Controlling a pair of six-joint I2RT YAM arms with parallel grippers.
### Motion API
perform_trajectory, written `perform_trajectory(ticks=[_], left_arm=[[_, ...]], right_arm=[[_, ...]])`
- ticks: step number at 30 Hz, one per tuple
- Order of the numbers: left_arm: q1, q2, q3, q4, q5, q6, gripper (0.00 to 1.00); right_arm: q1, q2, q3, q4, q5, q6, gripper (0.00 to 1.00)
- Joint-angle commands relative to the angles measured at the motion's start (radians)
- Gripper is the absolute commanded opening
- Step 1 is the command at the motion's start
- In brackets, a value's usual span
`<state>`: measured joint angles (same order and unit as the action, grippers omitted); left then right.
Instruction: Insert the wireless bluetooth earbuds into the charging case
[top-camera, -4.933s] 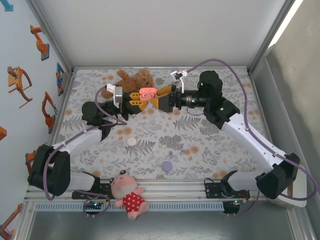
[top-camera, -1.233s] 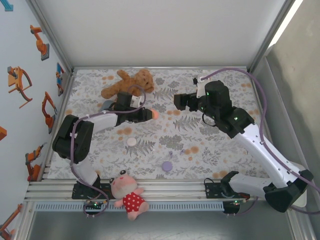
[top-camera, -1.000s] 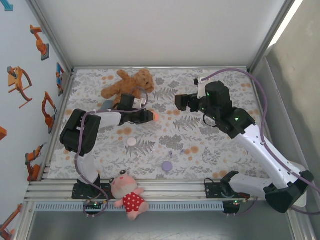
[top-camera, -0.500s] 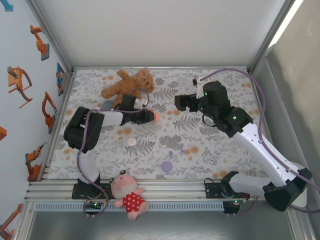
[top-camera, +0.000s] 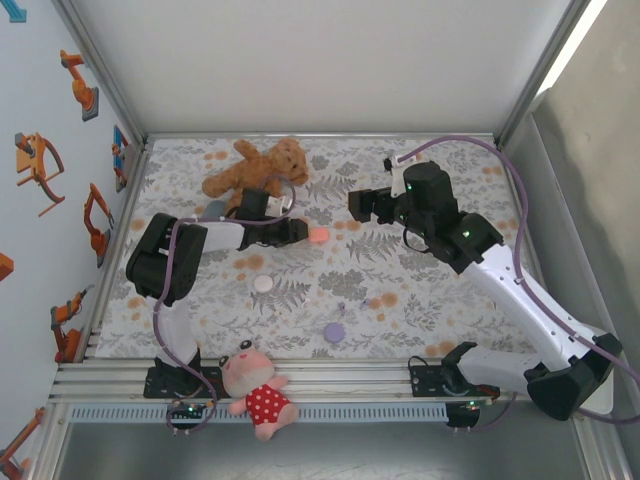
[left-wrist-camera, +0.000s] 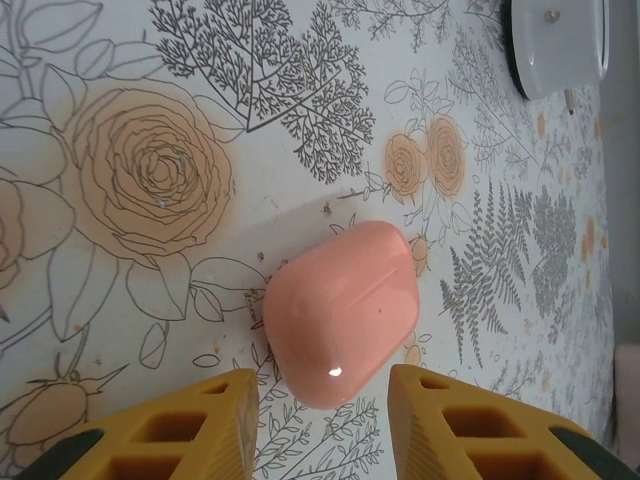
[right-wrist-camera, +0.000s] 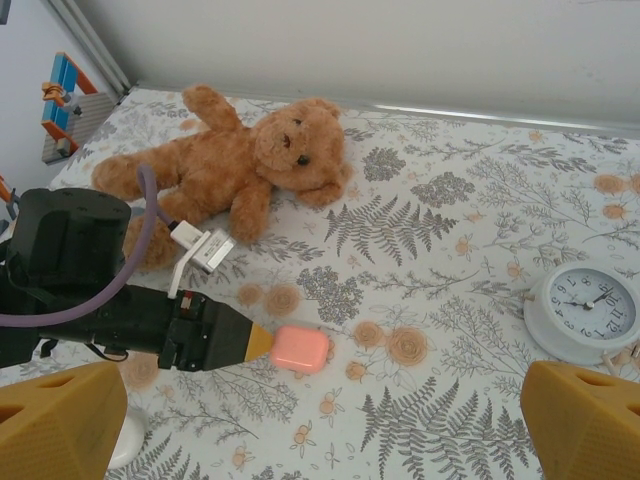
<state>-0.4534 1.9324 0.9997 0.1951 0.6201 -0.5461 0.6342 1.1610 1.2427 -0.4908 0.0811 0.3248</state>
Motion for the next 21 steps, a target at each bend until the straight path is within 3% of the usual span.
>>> perform_trajectory(ticks=[1,12,21], left_arm=[[0.007,-0.063,-0.019,0.015,-0.001,0.013,0.39],[0.01,-0.335,-0.084,-0.03,-0.08,0.089,0.44],[0.008,-0.67,-0.186,-0.179,-0.352,0.254,0.5]], right_arm=[[-0.005,-0.007,0.018,-0.005,0.025,-0.003,1.0],[-0.005,-0.006,0.018,-0.033,0.022,0.005,1.0],[-0.002,0.018,0.007,-0.139,-0.034,0.05,0.98]])
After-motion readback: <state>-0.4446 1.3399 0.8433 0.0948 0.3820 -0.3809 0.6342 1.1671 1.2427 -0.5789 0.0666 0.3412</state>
